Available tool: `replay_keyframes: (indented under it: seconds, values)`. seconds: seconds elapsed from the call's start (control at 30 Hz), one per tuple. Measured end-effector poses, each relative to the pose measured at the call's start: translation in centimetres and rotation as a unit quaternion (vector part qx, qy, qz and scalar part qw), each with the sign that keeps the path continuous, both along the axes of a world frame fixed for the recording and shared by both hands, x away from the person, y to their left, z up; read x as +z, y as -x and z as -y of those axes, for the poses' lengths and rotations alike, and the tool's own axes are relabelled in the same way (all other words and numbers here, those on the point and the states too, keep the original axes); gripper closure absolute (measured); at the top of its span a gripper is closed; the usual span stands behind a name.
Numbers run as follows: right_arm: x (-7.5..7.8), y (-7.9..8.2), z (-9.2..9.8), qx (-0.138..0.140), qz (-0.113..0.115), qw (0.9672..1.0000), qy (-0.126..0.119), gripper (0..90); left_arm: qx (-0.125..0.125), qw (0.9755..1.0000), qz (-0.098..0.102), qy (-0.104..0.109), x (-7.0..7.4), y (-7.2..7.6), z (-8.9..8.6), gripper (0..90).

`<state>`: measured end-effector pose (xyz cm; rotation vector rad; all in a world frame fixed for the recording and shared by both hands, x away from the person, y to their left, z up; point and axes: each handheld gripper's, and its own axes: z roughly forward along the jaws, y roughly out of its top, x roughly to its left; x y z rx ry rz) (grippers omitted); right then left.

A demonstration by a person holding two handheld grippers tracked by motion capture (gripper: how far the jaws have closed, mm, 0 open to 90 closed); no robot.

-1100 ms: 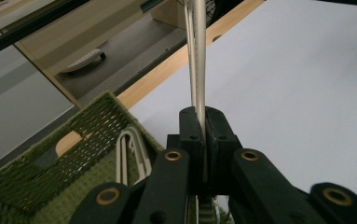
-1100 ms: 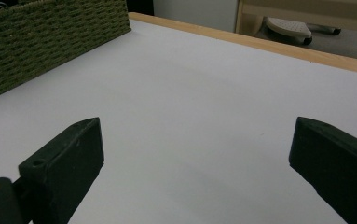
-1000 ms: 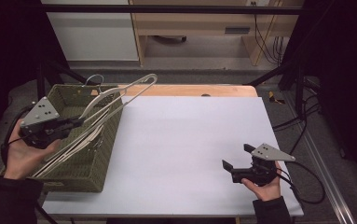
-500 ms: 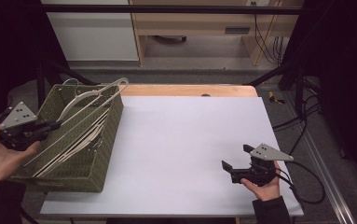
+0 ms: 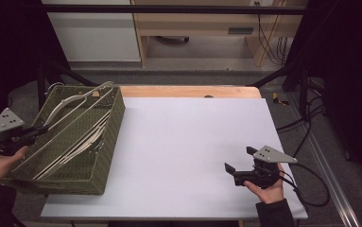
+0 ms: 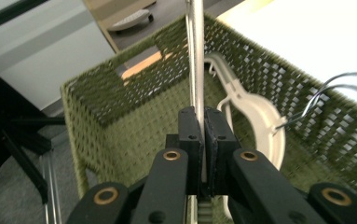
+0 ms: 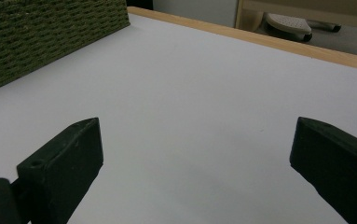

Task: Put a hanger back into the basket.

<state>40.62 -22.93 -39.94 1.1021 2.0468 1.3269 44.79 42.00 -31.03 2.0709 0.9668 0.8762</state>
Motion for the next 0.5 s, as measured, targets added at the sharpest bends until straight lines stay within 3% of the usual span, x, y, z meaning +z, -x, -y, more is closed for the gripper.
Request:
replay_keyframes:
  seconds: [0.27,0.5]
  values:
    - [-0.1,0.0,-0.1,0.001,-0.003,1.0,0.002,3.3,0.0,0.9998,-0.018,-0.008,-2.3,-0.5,-0.3,86.4]
    - [0.0,0.0,0.0,0.003,-0.002,1.0,0.002,3.4,0.001,0.9978,-0.05,-0.043,-4.6,-1.1,0.2,86.0]
